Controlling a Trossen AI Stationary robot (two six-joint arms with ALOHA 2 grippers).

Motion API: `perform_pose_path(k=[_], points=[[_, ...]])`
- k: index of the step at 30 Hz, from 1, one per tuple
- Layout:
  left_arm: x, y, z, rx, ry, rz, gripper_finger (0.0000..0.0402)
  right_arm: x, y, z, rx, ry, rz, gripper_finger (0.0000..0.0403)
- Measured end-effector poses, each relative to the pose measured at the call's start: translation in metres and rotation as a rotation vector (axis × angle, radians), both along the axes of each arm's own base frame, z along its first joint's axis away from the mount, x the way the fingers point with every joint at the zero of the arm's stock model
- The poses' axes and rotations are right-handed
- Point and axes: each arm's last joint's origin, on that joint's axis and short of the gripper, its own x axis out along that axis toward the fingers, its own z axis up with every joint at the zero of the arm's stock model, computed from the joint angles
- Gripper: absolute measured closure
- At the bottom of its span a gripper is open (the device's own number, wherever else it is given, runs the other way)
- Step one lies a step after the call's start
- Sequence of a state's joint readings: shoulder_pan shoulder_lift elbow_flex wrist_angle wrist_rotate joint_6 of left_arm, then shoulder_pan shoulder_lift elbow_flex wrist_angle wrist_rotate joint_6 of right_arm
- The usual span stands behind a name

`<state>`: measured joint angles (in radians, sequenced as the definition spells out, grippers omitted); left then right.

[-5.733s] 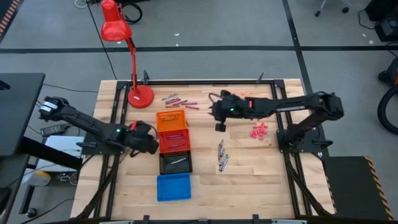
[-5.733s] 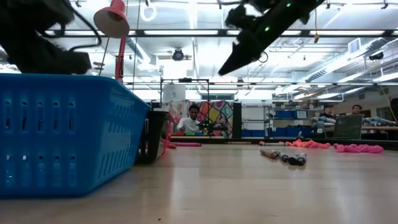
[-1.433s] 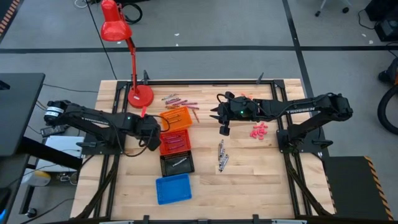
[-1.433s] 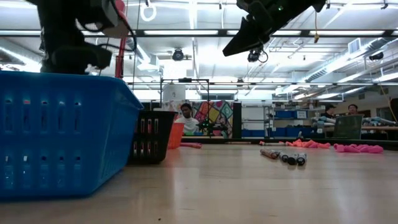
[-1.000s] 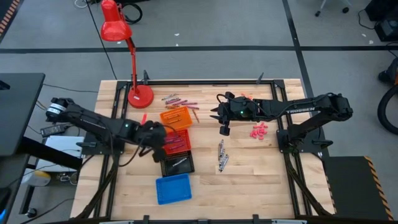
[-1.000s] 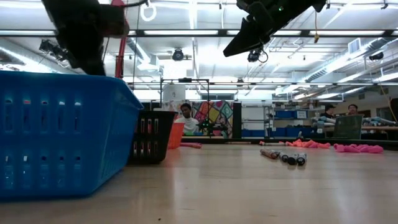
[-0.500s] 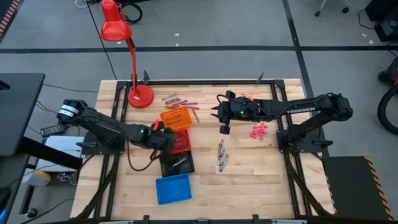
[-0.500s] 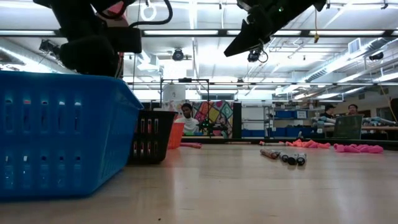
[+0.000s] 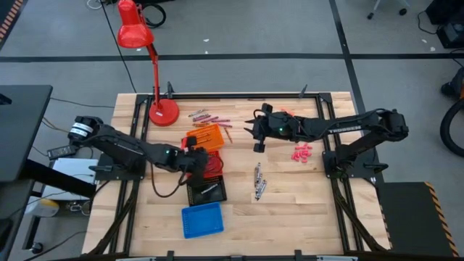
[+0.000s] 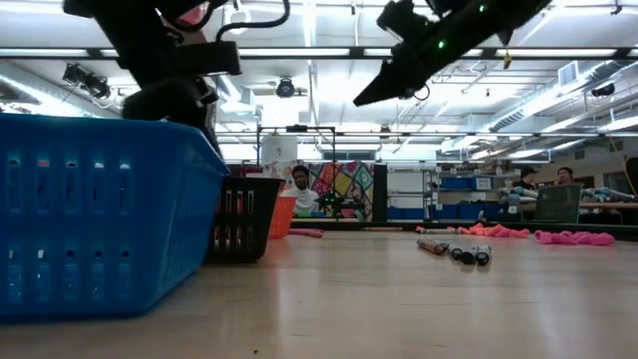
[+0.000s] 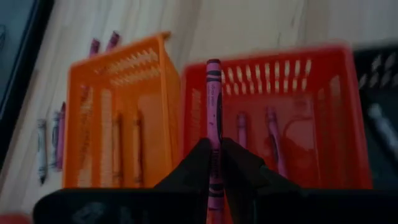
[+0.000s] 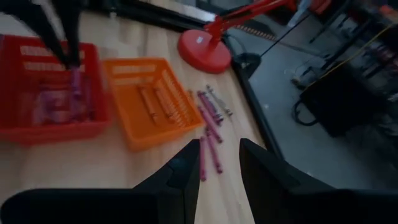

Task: Sort crayons
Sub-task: Put the red crayon into the red basket, then put the black crayon into the black basket

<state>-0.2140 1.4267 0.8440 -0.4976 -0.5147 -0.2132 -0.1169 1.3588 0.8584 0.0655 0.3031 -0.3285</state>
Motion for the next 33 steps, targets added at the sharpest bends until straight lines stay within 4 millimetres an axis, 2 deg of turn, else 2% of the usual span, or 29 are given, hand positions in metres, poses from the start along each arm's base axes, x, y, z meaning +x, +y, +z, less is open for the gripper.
perform_pose_path(k=[4, 9, 13, 17, 24, 29, 33], points=[[0.005, 0.007, -0.006, -0.048, 0.027, -0.015, 0.0362, -0.005, -0.013, -0.010, -0.027, -0.013, -0.023, 0.0287], [0.009, 0.007, -0.016, -0.162, 0.077, -0.059, 0.0362, -0.007, -0.025, -0.010, -0.018, -0.022, -0.034, 0.0287], [0.011, 0.007, -0.021, -0.191, 0.072, -0.022, 0.0362, -0.008, -0.030, -0.011, 0.010, -0.028, -0.002, 0.0287], [0.012, 0.009, -0.021, -0.192, 0.064, -0.005, 0.0338, -0.010, -0.032, -0.014, 0.067, -0.010, 0.055, 0.0287], [0.013, 0.008, -0.021, -0.185, 0.062, -0.015, 0.0269, -0.012, -0.032, -0.017, 0.144, 0.010, 0.100, 0.0287], [0.016, 0.002, -0.007, -0.193, -0.010, -0.043, 0.0260, -0.011, -0.028, -0.018, 0.165, 0.022, 0.139, 0.0287], [0.020, -0.008, 0.003, -0.169, -0.097, -0.136, 0.0260, -0.010, -0.015, -0.020, 0.241, 0.034, 0.239, 0.0287]])
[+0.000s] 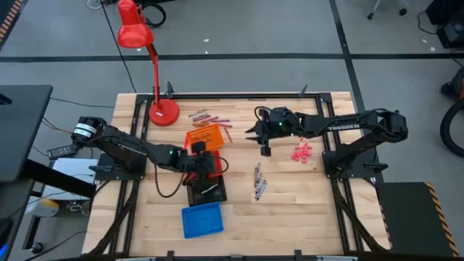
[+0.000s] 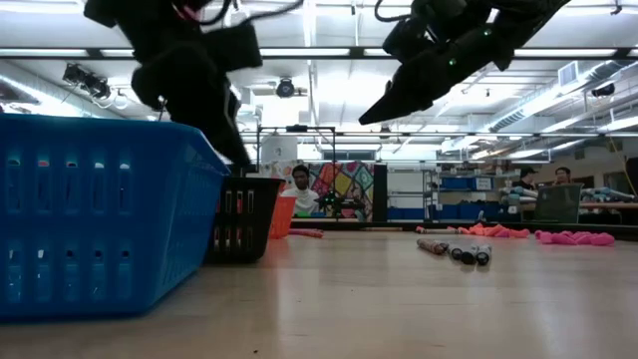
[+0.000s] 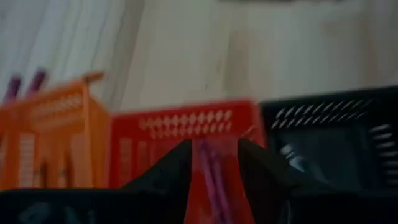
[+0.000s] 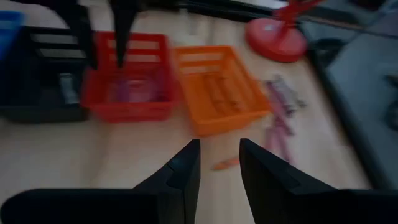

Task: Sort crayons
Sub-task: Put the black crayon into the black basket

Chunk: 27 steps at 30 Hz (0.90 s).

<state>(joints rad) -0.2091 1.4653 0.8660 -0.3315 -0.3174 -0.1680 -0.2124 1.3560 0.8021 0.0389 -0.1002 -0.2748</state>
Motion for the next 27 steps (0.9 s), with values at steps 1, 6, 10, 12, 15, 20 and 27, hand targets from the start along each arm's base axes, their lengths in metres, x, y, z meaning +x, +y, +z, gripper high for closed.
perform_pose_path(k=[1, 6, 10, 12, 15, 20, 27], points=[[0.001, -0.002, 0.002, 0.009, -0.022, -0.010, 0.0260, 0.001, 0.005, -0.001, 0.015, 0.006, 0.016, 0.0287], [0.005, -0.005, 0.005, 0.023, -0.079, -0.026, 0.0260, 0.008, 0.039, -0.013, 0.042, 0.078, 0.056, 0.0287], [0.007, -0.006, 0.005, 0.020, -0.109, -0.022, 0.0260, 0.008, 0.071, -0.030, 0.042, 0.190, 0.041, 0.0287], [0.007, -0.007, 0.006, 0.017, -0.123, -0.026, 0.0260, 0.006, 0.086, -0.035, 0.049, 0.232, 0.066, 0.0287], [0.007, -0.010, 0.006, 0.015, -0.125, -0.033, 0.0260, 0.001, 0.109, -0.040, 0.075, 0.281, 0.117, 0.0287], [0.005, -0.016, 0.007, 0.097, -0.139, -0.002, 0.0260, -0.004, 0.139, -0.051, 0.106, 0.336, 0.168, 0.0287], [0.008, -0.018, 0.010, 0.169, -0.165, -0.061, 0.0260, -0.006, 0.154, -0.071, 0.153, 0.427, 0.089, 0.0285]])
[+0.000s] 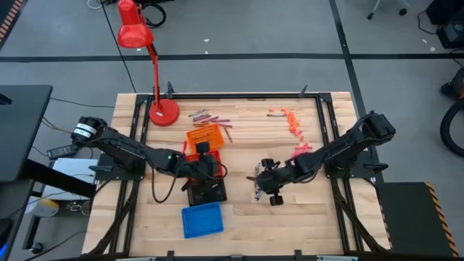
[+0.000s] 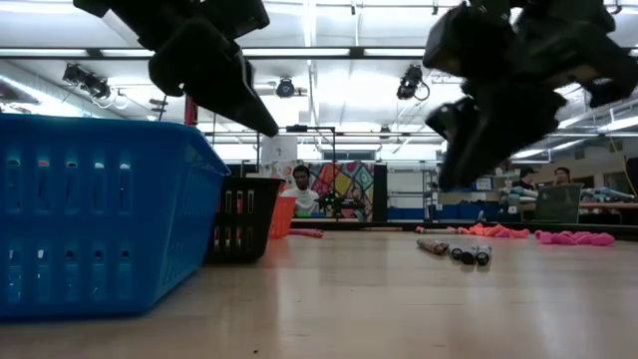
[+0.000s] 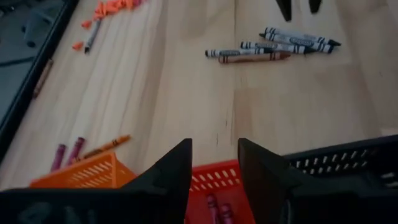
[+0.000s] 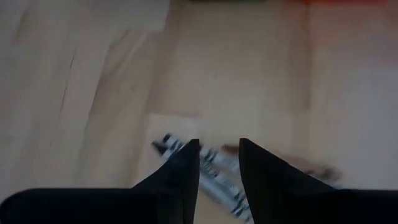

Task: Sort crayons
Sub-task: Put the black crayon into the black basket

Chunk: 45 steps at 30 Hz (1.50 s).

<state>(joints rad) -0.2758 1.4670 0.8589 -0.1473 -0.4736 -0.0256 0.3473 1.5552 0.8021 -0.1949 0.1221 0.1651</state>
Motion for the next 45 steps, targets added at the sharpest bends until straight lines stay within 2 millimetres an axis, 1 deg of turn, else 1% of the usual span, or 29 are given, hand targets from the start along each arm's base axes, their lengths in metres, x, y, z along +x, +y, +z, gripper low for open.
perform_pose_path(k=[3, 7, 12, 20, 30, 32, 37, 45], points=[[0.002, 0.003, 0.002, 0.008, -0.021, -0.001, 0.0260, -0.001, 0.005, -0.009, 0.011, 0.042, -0.014, 0.0282], [0.004, 0.008, 0.002, 0.007, -0.028, 0.017, 0.0260, -0.003, 0.011, -0.018, -0.004, 0.084, 0.008, 0.0281], [0.006, 0.015, 0.003, 0.022, -0.025, 0.028, 0.0260, -0.006, 0.014, -0.022, -0.074, 0.107, 0.038, 0.0281], [0.008, 0.023, 0.003, 0.037, -0.030, 0.043, 0.0260, -0.004, 0.018, -0.027, -0.133, 0.090, 0.128, 0.0282], [0.007, 0.023, 0.003, 0.031, -0.028, 0.044, 0.0260, -0.003, 0.018, -0.028, -0.157, 0.082, 0.166, 0.0282], [0.007, 0.023, 0.003, 0.031, -0.029, 0.044, 0.0260, -0.005, 0.017, -0.030, -0.154, 0.075, 0.167, 0.0282], [0.007, 0.023, 0.003, 0.031, -0.028, 0.044, 0.0260, -0.009, 0.016, -0.045, -0.122, 0.054, 0.178, 0.0282], [0.007, 0.023, 0.003, 0.030, -0.028, 0.045, 0.0260, -0.010, 0.016, -0.047, -0.115, 0.064, 0.164, 0.0283]])
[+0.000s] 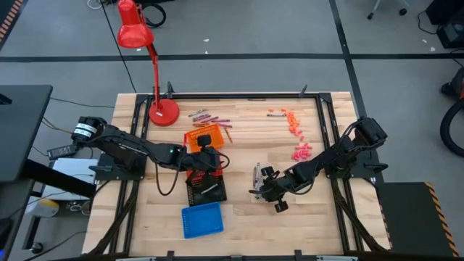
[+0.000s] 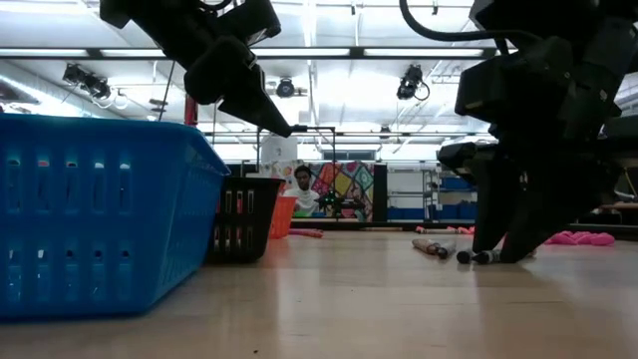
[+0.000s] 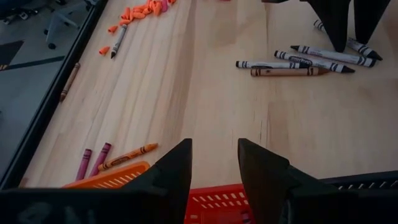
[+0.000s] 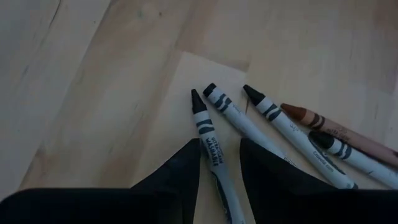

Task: Sort crayons
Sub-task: Put the black crayon into the black basket

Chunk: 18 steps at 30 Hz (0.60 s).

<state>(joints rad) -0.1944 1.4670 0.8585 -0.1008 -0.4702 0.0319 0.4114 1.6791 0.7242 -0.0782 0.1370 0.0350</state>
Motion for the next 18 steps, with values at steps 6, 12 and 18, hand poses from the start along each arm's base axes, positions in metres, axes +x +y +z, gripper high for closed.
perform_pose_path(k=[6, 12, 18], points=[[0.0000, 0.0000, 0.0000, 0.000, 0.001, 0.000, 0.0260, -0.0009, -0.0035, -0.0009, 0.045, 0.040, -0.069, 0.0306], [-0.0001, 0.0000, -0.0001, -0.001, 0.000, 0.001, 0.0260, -0.0014, -0.0043, -0.0013, 0.063, 0.054, -0.077, 0.0357], [-0.0001, 0.0000, -0.0001, -0.002, 0.000, 0.002, 0.0260, -0.0010, -0.0040, 0.0001, 0.083, 0.045, -0.081, 0.0384]])
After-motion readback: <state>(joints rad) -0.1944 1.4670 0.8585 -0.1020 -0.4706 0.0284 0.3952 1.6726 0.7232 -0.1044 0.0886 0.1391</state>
